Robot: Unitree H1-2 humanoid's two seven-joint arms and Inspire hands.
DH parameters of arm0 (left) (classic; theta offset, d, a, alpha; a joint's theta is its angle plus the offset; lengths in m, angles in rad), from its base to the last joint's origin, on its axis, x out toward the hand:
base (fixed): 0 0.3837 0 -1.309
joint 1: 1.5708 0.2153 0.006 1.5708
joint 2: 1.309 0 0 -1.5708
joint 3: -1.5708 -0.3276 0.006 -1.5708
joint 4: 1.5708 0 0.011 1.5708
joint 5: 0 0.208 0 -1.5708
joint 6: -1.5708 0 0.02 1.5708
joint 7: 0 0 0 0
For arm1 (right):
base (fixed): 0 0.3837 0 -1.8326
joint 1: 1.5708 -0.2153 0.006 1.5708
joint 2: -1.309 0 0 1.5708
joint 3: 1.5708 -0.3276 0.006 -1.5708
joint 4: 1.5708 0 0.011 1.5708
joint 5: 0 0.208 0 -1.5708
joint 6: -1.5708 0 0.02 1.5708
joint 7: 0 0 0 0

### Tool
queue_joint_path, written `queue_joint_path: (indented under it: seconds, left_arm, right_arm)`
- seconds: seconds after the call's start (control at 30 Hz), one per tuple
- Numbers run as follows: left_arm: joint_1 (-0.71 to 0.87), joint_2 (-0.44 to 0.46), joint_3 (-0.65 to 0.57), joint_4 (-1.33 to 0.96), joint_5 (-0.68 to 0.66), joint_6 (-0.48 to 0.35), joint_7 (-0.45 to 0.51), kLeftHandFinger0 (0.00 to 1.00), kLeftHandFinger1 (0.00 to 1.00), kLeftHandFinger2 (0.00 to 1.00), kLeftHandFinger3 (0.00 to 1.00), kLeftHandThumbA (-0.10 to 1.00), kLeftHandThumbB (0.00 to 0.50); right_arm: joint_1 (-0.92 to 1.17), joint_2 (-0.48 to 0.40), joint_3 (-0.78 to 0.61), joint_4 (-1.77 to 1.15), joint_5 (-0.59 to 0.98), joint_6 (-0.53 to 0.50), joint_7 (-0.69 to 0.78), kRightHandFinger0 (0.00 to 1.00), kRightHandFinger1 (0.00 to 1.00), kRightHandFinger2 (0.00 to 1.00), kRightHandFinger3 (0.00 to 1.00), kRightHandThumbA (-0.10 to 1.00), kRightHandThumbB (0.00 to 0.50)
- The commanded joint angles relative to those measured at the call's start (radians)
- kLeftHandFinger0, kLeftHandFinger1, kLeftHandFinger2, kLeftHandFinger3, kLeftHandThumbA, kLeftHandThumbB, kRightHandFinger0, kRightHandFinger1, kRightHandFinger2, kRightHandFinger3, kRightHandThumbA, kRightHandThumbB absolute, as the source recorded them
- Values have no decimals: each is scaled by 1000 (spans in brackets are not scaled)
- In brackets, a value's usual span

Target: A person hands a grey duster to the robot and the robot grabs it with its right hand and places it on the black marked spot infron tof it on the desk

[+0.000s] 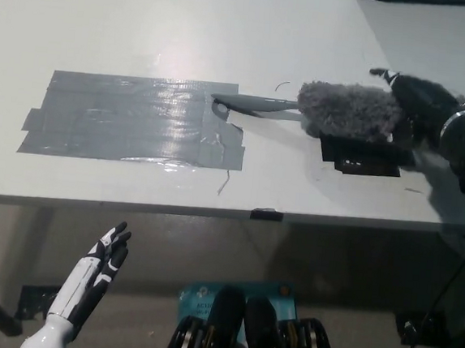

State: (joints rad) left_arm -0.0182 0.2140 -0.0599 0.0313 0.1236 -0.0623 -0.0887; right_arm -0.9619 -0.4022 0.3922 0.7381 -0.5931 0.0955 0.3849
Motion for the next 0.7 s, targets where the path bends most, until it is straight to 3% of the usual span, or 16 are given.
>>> queue_joint_path:
  seconds: [0.0,0.23,0.33,0.5,0.67]
  left_arm:
    - [-15,10,-5,-40,6,-14,-13,1000,1000,1000,1000,958,80]
    - [-16,13,-6,-42,5,-16,-16,1000,1000,1000,1000,959,86]
    - [-25,17,-4,-37,3,-15,-19,1000,1000,1000,1000,964,90]
    - [-19,18,-4,-33,4,-25,-17,1000,1000,1000,1000,956,73]
    - [-29,18,-3,-34,-3,-17,-22,1000,1000,1000,1000,948,67]
  right_arm:
    - [-175,-89,-35,-123,261,164,535,1000,1000,1000,1000,660,500]
    - [-156,-118,-159,-332,397,232,511,1000,1000,1000,1000,751,500]
    - [-142,-119,-272,-475,449,239,405,1000,1000,1000,1000,714,500]
    - [-171,-98,-459,-642,532,226,267,1000,1000,1000,1000,758,467]
    - [-209,-131,-567,-791,568,295,249,1000,1000,1000,1000,816,491]
